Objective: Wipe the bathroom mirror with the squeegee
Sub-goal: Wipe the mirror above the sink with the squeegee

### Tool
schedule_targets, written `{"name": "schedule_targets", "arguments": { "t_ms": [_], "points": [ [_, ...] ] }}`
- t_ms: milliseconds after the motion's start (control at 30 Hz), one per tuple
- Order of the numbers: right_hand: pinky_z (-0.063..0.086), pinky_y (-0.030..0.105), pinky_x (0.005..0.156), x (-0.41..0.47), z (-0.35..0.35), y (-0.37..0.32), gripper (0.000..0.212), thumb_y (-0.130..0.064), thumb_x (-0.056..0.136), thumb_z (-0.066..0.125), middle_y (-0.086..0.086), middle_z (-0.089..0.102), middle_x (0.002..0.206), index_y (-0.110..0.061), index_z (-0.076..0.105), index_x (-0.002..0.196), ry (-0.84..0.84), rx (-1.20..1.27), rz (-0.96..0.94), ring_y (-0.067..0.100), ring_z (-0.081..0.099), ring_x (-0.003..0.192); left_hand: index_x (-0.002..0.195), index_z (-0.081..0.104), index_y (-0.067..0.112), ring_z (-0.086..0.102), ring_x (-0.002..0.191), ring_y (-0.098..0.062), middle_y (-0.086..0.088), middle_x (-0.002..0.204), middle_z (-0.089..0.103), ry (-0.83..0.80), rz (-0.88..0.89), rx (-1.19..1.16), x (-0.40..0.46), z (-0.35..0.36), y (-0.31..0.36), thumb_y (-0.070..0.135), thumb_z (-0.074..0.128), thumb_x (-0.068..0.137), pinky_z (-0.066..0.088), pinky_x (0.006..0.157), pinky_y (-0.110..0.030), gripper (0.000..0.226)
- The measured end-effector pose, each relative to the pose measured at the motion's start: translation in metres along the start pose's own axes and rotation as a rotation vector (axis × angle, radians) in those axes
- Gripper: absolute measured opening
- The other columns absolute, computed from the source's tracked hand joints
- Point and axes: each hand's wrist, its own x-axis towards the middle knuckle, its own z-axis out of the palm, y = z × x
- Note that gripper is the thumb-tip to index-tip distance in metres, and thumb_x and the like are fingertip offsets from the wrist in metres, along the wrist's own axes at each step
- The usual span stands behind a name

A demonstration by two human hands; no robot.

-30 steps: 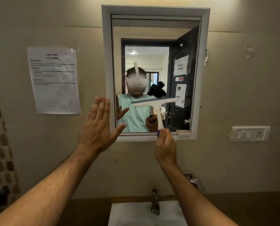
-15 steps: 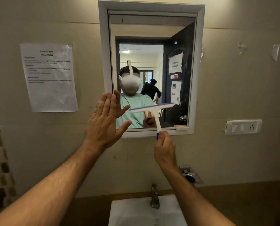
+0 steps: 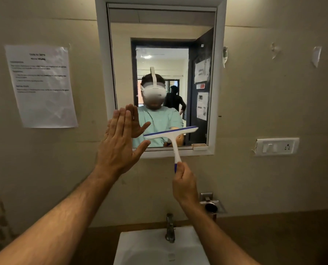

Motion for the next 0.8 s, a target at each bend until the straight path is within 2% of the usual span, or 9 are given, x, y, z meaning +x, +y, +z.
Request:
{"name": "schedule_targets", "arguments": {
  "t_ms": [133,200,267,300,367,467,600,700,800],
  "points": [
    [0.037,0.013,0.04,0.027,-0.01,-0.023,0.027,-0.041,0.106,0.031,-0.007,0.047,0.063,-0.033,0.049,0.087,0.071,-0.003,-0.106,-0.003,0.051,0.051,0.161,-0.002,0.007,-0.012,0.156,-0.02,-0.008,0.168,-0.011,-0.003,-0.01,0.011,0.003,0.002,0.012,0.077,0.021,0.092,0.003,0.127,-0.042,0.1],
    [0.038,0.012,0.043,0.05,-0.015,-0.04,0.028,-0.043,0.107,0.028,-0.01,0.051,0.068,-0.032,0.053,0.101,0.093,-0.004,-0.126,-0.001,0.056,0.059,0.161,-0.003,0.007,-0.013,0.156,-0.02,-0.009,0.168,-0.011,-0.011,-0.005,0.009,0.005,0.005,0.02,0.076,0.021,0.092,0.001,0.127,-0.04,0.1],
    [0.04,0.014,0.051,0.065,-0.016,-0.048,0.039,-0.046,0.106,0.026,-0.015,0.054,0.078,-0.025,0.054,0.123,0.096,-0.011,-0.11,0.003,0.058,0.068,0.16,-0.003,0.007,-0.013,0.155,-0.02,-0.009,0.168,-0.011,-0.027,0.002,0.007,0.005,0.007,0.027,0.077,0.021,0.091,0.001,0.127,-0.04,0.101],
    [0.04,0.014,0.052,0.067,-0.017,-0.045,0.04,-0.047,0.106,0.025,-0.015,0.053,0.079,-0.026,0.053,0.125,0.093,-0.019,-0.107,0.003,0.057,0.069,0.16,-0.004,0.008,-0.013,0.155,-0.019,-0.009,0.168,-0.011,-0.034,0.003,0.006,0.004,0.008,0.03,0.077,0.02,0.091,0.002,0.127,-0.041,0.101],
    [0.036,0.012,0.047,0.057,-0.019,-0.027,0.031,-0.048,0.106,0.026,-0.011,0.052,0.07,-0.035,0.054,0.106,0.082,-0.037,-0.113,0.002,0.055,0.059,0.16,-0.004,0.008,-0.014,0.155,-0.019,-0.008,0.168,-0.01,-0.041,0.001,0.002,0.003,0.01,0.031,0.078,0.02,0.091,0.003,0.127,-0.042,0.101],
    [0.035,0.017,0.039,0.028,-0.023,0.01,0.033,-0.052,0.102,0.028,-0.006,0.046,0.06,-0.034,0.049,0.086,0.08,-0.041,-0.108,0.003,0.048,0.047,0.161,-0.004,0.009,-0.015,0.155,-0.018,-0.007,0.168,-0.01,-0.045,0.005,0.002,0.002,0.01,0.027,0.078,0.02,0.092,0.003,0.127,-0.042,0.101],
    [0.033,0.017,0.038,0.018,-0.029,0.023,0.035,-0.056,0.099,0.025,-0.005,0.044,0.058,-0.033,0.047,0.083,0.1,-0.055,-0.105,0.003,0.046,0.044,0.161,-0.003,0.009,-0.014,0.155,-0.018,-0.009,0.169,-0.009,-0.065,0.041,0.036,-0.003,0.013,0.019,0.077,0.021,0.093,0.004,0.127,-0.042,0.099],
    [0.033,0.016,0.036,0.038,-0.032,-0.003,0.027,-0.044,0.105,0.031,-0.007,0.045,0.057,-0.037,0.047,0.086,0.102,-0.046,-0.158,0.003,0.049,0.045,0.161,-0.004,0.009,-0.013,0.156,-0.018,-0.009,0.169,-0.009,-0.08,0.076,0.063,-0.008,0.021,0.023,0.078,0.02,0.094,0.002,0.126,-0.04,0.099],
    [0.036,0.01,0.038,0.061,-0.032,-0.034,0.02,-0.044,0.106,0.029,-0.009,0.05,0.064,-0.037,0.045,0.096,0.089,-0.067,-0.184,0.001,0.057,0.055,0.161,-0.004,0.009,-0.012,0.156,-0.019,-0.009,0.169,-0.01,-0.062,0.066,0.05,-0.005,0.024,0.03,0.078,0.021,0.093,-0.002,0.125,-0.038,0.099]
  ]
}}
